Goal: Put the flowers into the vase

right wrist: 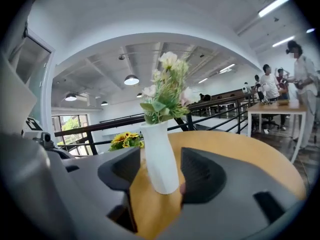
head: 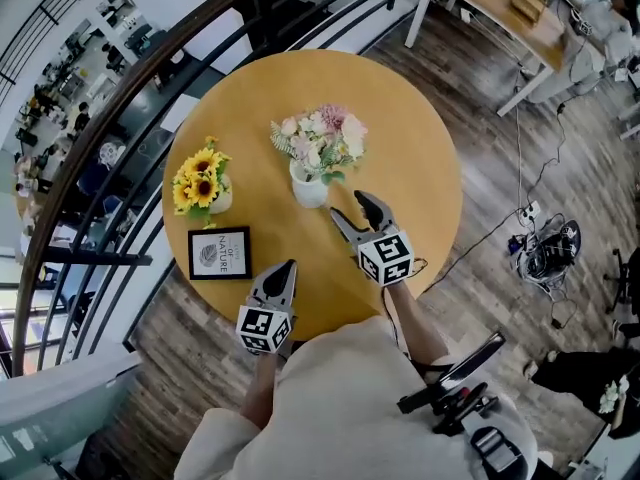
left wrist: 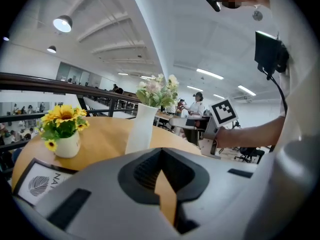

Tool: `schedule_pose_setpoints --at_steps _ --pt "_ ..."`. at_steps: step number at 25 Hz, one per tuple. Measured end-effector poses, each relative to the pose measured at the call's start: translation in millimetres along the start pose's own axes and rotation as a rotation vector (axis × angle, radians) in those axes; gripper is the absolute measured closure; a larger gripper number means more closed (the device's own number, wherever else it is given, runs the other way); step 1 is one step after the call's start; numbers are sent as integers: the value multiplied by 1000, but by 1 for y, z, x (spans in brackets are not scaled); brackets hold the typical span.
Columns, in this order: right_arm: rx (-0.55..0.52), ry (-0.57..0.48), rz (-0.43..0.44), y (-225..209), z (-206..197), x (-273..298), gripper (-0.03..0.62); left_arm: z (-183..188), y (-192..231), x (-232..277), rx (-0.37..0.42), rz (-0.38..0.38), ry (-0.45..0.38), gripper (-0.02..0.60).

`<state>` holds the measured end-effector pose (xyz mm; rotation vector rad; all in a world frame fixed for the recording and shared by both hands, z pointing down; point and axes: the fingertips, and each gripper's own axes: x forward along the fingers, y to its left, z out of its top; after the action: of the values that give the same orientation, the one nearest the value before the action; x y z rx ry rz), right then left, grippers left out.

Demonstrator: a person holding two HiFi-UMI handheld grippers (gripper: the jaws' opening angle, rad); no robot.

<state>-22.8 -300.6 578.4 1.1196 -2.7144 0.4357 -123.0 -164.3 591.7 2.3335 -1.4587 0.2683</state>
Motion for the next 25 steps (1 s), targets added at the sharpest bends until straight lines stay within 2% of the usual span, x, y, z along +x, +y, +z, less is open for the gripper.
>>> schedule_pose_setpoints --at_steps 1,2,3,4,8,13,19,25 --pt "13 -9 -14 -4 0 -10 370 2 -7 4 7 -11 0 575" --pt "20 -17 -28 -7 0 -22 484 4 -14 9 14 -23 -2 575" --pt "25 -22 -36 -10 0 -33 553 6 -23 15 21 -35 -5 575" --pt "33 -24 -36 -12 0 -45 585 9 -32 19 28 -47 -8 575" --pt "79 -38 -21 -11 -3 -89 586 15 -70 35 66 -99 -15 575" --pt "80 -53 8 7 -10 -130 586 13 -111 48 104 -186 9 575" --pt "109 -96 -38 22 -14 -171 586 28 -144 54 183 -297 -27 575" --pt "85 -123 -73 50 -25 -193 586 9 -158 22 208 -334 -63 575"
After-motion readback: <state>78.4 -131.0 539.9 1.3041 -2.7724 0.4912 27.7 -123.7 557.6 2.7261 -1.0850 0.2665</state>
